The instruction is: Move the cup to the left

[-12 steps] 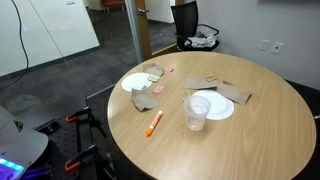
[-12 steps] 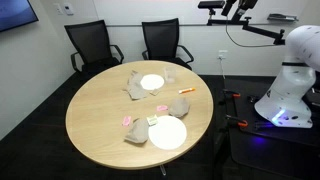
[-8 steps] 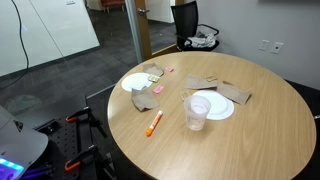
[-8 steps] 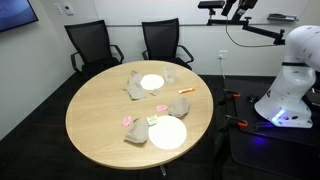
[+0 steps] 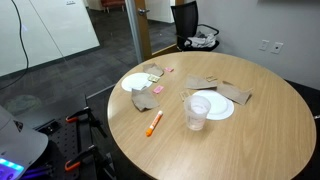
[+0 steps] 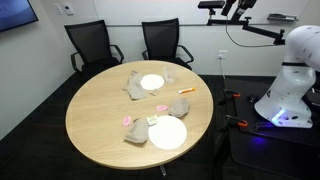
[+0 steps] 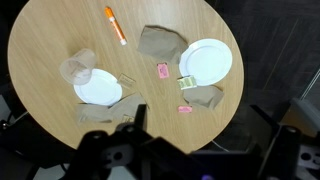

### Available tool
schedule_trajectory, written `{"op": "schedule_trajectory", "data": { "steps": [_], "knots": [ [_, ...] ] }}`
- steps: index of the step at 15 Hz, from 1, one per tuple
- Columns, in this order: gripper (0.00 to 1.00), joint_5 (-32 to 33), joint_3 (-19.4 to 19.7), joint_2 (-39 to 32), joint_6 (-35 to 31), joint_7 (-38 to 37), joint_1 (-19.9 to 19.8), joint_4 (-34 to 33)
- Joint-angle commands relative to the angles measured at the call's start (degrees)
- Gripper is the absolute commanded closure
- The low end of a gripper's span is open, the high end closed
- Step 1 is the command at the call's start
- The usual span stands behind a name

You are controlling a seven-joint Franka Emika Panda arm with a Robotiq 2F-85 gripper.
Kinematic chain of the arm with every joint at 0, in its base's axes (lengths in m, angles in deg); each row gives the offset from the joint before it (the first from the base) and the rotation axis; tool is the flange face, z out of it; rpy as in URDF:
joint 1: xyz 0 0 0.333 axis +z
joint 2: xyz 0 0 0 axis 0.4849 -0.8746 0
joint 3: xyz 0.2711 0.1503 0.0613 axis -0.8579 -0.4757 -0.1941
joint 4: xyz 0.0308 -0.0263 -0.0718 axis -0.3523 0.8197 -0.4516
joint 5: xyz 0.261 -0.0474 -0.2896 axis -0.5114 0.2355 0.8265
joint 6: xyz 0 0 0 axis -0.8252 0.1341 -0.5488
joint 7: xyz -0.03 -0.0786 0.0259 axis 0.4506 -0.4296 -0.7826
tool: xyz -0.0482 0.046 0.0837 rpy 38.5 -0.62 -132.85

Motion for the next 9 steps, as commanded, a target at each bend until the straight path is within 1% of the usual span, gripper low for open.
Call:
{"op": "schedule_trajectory", "data": {
  "steps": [1, 5, 9],
  "knots": [
    [0.00, 0.54, 1.70, -0.41, -0.09, 0.79, -0.13, 0.04],
    [0.00, 0.66, 4.18, -2.55, -1.82, 2.27, -0.51, 0.74],
    [0.00, 0.80, 7.42, -6.46, -6.78, 6.37, -0.41, 2.00]
  ]
}}
